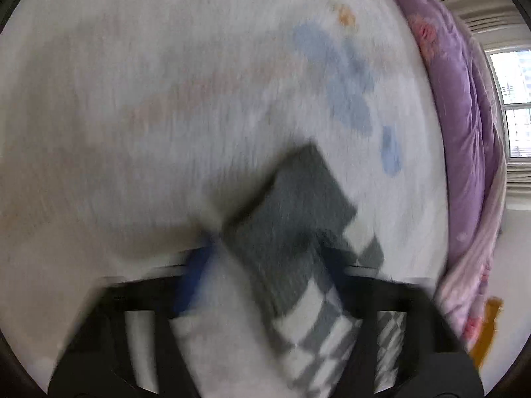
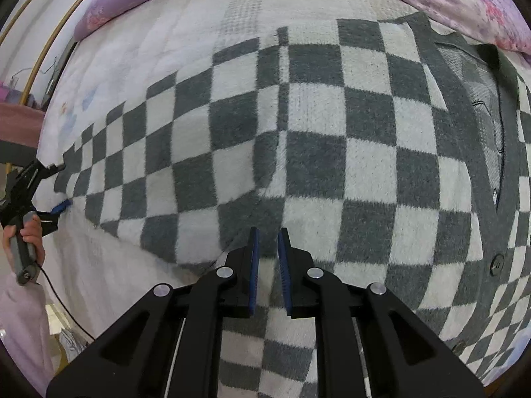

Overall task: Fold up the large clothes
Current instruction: 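Grasp the sleeve cuff with the left tool and fold it across the cardigan body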

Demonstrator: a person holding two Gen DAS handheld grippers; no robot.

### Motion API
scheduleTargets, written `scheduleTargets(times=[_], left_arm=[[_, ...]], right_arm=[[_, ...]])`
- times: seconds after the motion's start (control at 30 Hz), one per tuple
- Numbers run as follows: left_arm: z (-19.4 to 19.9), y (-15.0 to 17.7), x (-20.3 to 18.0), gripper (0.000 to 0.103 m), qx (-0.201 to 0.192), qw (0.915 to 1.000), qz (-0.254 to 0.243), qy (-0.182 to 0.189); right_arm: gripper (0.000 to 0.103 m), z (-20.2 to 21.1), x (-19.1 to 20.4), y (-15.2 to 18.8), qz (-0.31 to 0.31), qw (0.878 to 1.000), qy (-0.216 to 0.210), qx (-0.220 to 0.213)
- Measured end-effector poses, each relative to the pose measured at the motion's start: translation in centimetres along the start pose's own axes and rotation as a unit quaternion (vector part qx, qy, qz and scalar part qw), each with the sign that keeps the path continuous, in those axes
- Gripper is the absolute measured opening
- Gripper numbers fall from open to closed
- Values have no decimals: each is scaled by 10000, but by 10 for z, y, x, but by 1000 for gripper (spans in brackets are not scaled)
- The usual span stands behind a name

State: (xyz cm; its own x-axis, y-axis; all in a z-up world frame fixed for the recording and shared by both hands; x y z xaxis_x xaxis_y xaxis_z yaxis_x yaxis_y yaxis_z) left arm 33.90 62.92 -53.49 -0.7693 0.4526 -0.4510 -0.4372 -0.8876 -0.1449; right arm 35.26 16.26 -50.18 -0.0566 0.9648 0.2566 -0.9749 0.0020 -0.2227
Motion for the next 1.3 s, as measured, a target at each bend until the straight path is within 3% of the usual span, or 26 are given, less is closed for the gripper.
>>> scheduleTargets(times=[0.1, 0.2, 0.3, 0.43, 0.63, 0.8, 0.93, 1.03, 1.13, 1.2, 1.3], left_arm=[[20, -4, -15, 8, -225, 9993, -258, 132], [56, 1, -49, 8, -678, 9908, -1171, 15], [94, 17, -89, 8, -1113, 9704, -2128, -255], [148, 53, -157, 8, -1751, 9314, -3179, -270], [199, 141, -263, 8, -1966, 8982, -3915, 371], [212, 224, -343, 9, -1933, 8747, -4397, 653], [210, 296, -391, 9, -1848, 8555, -4773, 783], [196, 355, -421, 9, -1669, 8421, -5055, 868], [179, 412, -440, 9, -1469, 8268, -5353, 910], [164, 456, -451, 9, -1316, 8159, -5552, 937], [133, 524, -463, 9, -994, 8003, -5833, 969]], right_arm=[[11, 3, 2, -4, 2, 9997, -227, -97], [11, -1, -3, -5, 22, 9997, -215, -71], [11, -13, -2, -7, -105, 9988, -487, -25], [10, -52, -11, -1, -392, 9975, -582, 75], [10, -54, -21, 1, -1122, 9875, -1091, -160], [10, -49, -22, 1, -1211, 9857, -1172, -61], [10, -33, -31, -6, -1518, 9746, -1646, 84], [10, 4, -61, -20, -2030, 9529, -2235, -277], [10, 53, -126, -25, -2640, 9258, -2592, -770], [10, 80, -179, -20, -2853, 9217, -2398, -1080], [10, 123, -272, 3, -2992, 9276, -1646, -1516]])
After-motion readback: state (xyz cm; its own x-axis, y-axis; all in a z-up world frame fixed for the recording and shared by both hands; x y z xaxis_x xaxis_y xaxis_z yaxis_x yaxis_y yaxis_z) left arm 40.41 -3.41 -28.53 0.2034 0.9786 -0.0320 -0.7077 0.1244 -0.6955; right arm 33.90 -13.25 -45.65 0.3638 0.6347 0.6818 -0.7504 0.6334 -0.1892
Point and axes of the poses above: each gripper's, at about its wrist camera, not at the fingertips, and z roughly against the way its jaws point, x to its left, y to its underside, the point moved 9 cm from there along -z, roughly the way its jaws point, and after that the axes turned 8 degrees about -x, right-handed, at the moved point
